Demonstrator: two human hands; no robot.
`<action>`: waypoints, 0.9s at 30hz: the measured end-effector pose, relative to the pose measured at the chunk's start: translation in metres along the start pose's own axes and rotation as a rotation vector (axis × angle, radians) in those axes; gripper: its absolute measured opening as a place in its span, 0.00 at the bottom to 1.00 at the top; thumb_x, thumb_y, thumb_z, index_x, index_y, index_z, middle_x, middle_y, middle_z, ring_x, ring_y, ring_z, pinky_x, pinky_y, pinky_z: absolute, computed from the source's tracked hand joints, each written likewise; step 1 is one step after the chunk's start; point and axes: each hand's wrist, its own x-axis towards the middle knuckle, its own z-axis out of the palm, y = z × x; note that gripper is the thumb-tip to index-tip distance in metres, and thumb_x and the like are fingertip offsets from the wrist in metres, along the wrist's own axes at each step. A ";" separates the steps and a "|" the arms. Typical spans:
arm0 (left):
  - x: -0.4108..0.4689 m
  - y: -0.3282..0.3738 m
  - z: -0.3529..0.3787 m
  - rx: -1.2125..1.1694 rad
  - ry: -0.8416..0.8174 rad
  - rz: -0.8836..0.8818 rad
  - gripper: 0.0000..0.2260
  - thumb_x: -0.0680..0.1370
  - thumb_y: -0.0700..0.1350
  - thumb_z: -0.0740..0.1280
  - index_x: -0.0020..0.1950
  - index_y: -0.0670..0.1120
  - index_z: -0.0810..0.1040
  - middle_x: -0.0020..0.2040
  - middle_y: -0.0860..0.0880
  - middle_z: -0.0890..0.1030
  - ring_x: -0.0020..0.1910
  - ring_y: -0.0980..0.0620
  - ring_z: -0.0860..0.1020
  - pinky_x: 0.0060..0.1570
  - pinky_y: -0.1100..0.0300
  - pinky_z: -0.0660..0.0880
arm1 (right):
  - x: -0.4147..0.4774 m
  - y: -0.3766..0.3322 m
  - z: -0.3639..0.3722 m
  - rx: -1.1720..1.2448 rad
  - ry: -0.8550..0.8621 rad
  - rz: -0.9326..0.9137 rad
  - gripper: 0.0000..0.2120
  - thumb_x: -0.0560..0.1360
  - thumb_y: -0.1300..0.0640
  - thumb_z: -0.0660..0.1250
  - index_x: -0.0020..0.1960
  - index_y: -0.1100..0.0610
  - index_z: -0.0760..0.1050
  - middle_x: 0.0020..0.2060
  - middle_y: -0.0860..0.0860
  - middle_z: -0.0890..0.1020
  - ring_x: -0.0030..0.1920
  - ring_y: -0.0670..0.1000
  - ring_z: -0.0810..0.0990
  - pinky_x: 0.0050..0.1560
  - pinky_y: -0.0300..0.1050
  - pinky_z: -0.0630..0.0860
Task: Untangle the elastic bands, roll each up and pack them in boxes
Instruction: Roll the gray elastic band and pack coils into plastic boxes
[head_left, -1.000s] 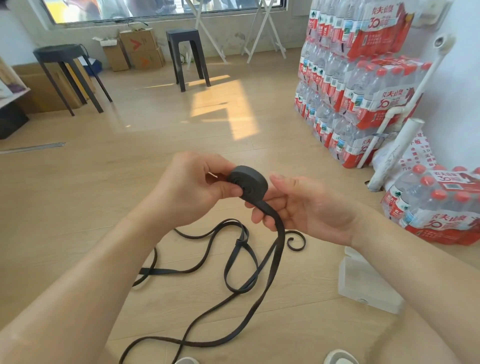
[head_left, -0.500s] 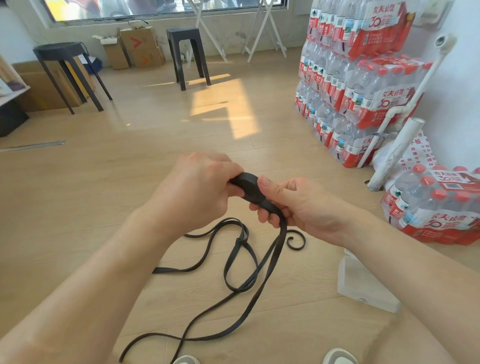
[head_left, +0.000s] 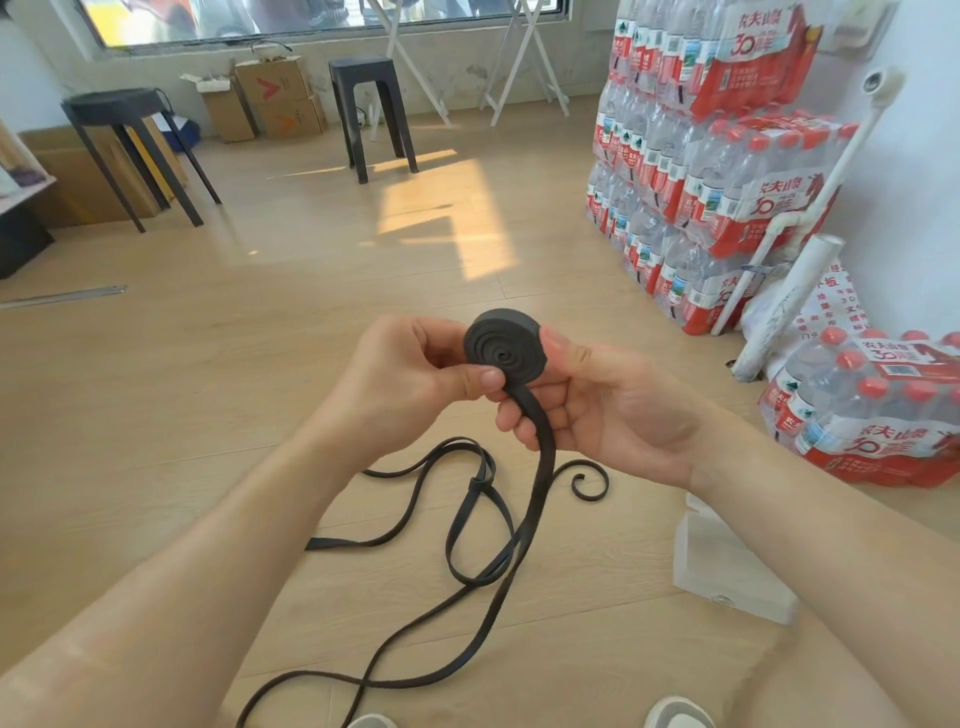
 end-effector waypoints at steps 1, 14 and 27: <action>0.001 0.001 -0.001 0.048 0.017 0.016 0.07 0.70 0.35 0.73 0.43 0.46 0.83 0.40 0.47 0.85 0.40 0.54 0.82 0.47 0.58 0.80 | -0.001 -0.001 0.000 -0.054 0.012 0.029 0.28 0.70 0.37 0.62 0.50 0.61 0.81 0.43 0.58 0.83 0.41 0.53 0.81 0.48 0.45 0.76; 0.001 0.002 -0.015 0.610 0.052 0.152 0.06 0.71 0.40 0.74 0.46 0.48 0.84 0.34 0.60 0.80 0.37 0.61 0.78 0.40 0.69 0.73 | 0.001 0.000 0.003 -0.182 0.130 0.013 0.22 0.69 0.40 0.64 0.42 0.61 0.80 0.35 0.54 0.81 0.35 0.50 0.76 0.40 0.39 0.76; 0.002 0.001 -0.012 0.663 0.047 0.226 0.05 0.71 0.41 0.74 0.44 0.49 0.82 0.37 0.52 0.82 0.40 0.53 0.79 0.44 0.57 0.77 | 0.002 0.003 0.004 -0.242 0.146 -0.001 0.25 0.66 0.39 0.66 0.45 0.62 0.80 0.36 0.54 0.81 0.35 0.49 0.75 0.41 0.37 0.75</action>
